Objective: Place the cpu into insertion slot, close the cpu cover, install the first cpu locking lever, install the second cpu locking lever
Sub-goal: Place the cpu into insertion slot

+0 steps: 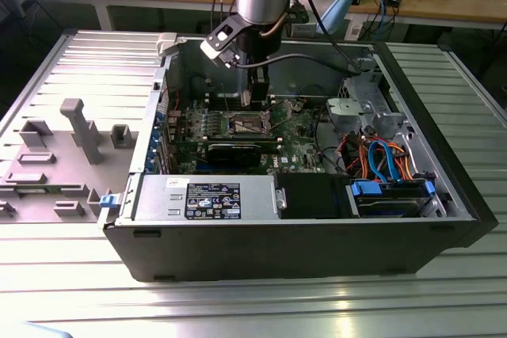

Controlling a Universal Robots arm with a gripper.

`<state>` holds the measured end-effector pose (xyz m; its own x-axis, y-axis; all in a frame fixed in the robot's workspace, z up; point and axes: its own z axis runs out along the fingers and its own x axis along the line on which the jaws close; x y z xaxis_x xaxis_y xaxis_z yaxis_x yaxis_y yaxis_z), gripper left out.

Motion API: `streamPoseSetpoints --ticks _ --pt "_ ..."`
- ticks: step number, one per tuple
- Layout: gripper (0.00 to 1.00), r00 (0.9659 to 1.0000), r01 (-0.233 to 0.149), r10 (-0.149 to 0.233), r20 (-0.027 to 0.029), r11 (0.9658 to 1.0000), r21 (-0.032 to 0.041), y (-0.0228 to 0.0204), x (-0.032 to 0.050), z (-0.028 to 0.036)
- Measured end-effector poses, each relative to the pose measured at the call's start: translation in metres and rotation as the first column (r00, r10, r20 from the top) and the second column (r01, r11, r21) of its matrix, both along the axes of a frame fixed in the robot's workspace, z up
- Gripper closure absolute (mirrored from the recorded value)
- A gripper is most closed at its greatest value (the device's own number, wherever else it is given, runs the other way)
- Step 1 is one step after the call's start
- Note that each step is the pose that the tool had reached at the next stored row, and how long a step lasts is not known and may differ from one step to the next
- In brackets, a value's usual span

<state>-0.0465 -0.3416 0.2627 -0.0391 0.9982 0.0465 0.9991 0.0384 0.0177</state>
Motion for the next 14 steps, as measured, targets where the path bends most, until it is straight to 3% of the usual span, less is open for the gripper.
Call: streamPoseSetpoints --ticks 5,8,11,14 --pt "0.45 1.0 0.004 -0.004 0.0005 1.0 -0.0007 0.0 -0.0008 -0.0078" --pt "0.45 0.9999 0.015 -0.015 0.0042 0.9998 -0.0128 0.0 -0.0008 -0.009" --pt "0.45 0.9999 0.016 -0.016 0.0046 0.9998 -0.0151 0.0001 -0.0008 -0.009" --pt "0.45 0.9999 0.016 -0.016 0.0049 0.9994 -0.0309 0.0006 -0.0013 -0.011"
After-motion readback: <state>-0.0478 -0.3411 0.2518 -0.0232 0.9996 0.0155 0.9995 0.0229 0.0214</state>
